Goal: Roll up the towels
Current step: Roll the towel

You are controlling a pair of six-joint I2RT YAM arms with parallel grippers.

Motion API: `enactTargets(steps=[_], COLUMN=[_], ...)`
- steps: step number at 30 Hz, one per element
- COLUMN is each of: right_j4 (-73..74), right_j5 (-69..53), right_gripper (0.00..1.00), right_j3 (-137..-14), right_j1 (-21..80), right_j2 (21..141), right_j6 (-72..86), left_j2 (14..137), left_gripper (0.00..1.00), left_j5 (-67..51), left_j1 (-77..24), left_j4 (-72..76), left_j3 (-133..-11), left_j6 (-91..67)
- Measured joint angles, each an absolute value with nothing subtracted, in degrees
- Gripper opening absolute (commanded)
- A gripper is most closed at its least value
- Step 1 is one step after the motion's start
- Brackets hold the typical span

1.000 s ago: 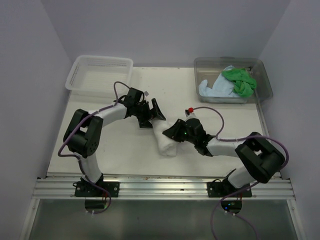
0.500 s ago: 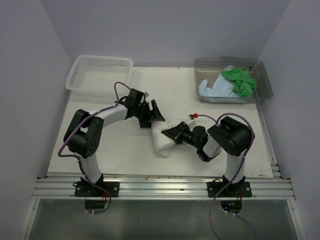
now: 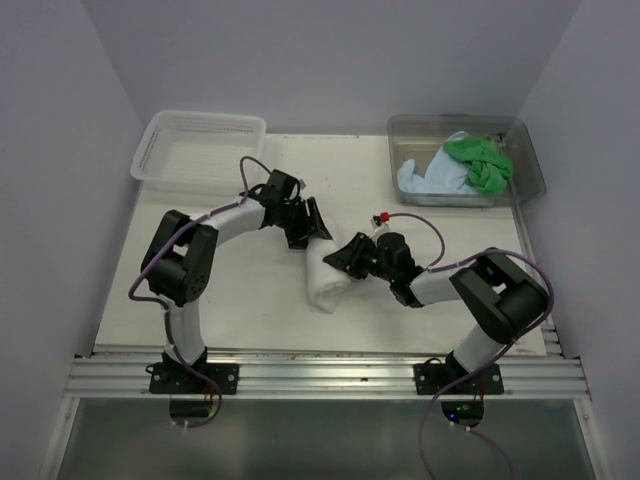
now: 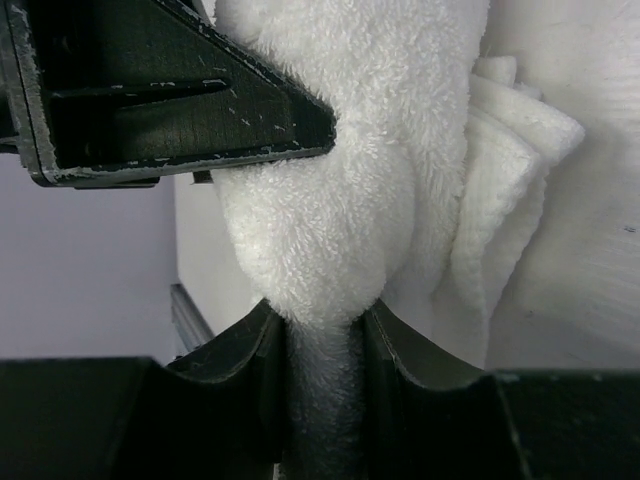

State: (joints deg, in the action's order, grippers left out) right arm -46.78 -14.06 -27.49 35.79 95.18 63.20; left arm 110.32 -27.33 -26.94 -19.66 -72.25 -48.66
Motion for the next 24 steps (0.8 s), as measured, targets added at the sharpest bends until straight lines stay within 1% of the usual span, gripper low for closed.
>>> enactTargets(steps=[3,5,7,8,9,10,11,12,15,20,24], right_j4=[-39.59,-37.21,-36.25,-36.27,-36.32,-36.40,-36.53,-36.67,-36.64,-36.62,-35.99], right_j5=[-13.04,-13.45,-14.37,-14.68,-15.03,-15.44,-15.79,-16.03,-16.14,-16.19,-16.40], right_gripper=[0.24,0.31,0.40,0.39,0.22,0.11,0.04,0.00,0.00,0.00,0.00], right_j3=[-29.69,-31.07,-32.14,-32.36,-32.60,-32.82,-32.93,-33.04,-33.23,-33.21,-32.95], right_j1=[35.94,35.94,35.94,35.90,35.88,35.88,35.83,35.77,35.73,35.66,34.94], right_j2=[93.21,93.34,93.95,94.28,94.63,94.91,95.13,95.29,95.39,95.33,94.59], right_j6=[60.01,58.83,58.22,58.15,58.00,57.69,57.60,57.69,57.78,58.52,59.61], left_j2=[111.55,111.77,111.83,111.94,112.09,112.22,112.44,112.71,113.47,112.95,108.38], left_gripper=[0.62,0.62,0.63,0.66,0.75,0.82,0.87,0.94,1.00,1.00,0.99], left_j5=[-26.13,-25.54,-25.12,-25.06,-24.99,-24.95,-24.86,-24.77,-23.94,-21.50,-18.83], left_j1=[-27.57,-27.75,-27.77,-27.77,-27.79,-27.79,-27.79,-27.83,-28.23,-28.40,-27.53], left_j4=[-22.44,-23.31,-23.81,-24.08,-24.43,-24.67,-25.08,-25.65,-27.88,-31.38,-33.69], left_j3=[-75.11,-75.72,-76.09,-76.38,-76.71,-76.97,-77.38,-77.82,-79.20,-81.52,-81.06], left_j6=[-46.85,-45.89,-45.15,-44.66,-44.03,-43.66,-42.96,-42.35,-40.64,-38.22,-37.67])
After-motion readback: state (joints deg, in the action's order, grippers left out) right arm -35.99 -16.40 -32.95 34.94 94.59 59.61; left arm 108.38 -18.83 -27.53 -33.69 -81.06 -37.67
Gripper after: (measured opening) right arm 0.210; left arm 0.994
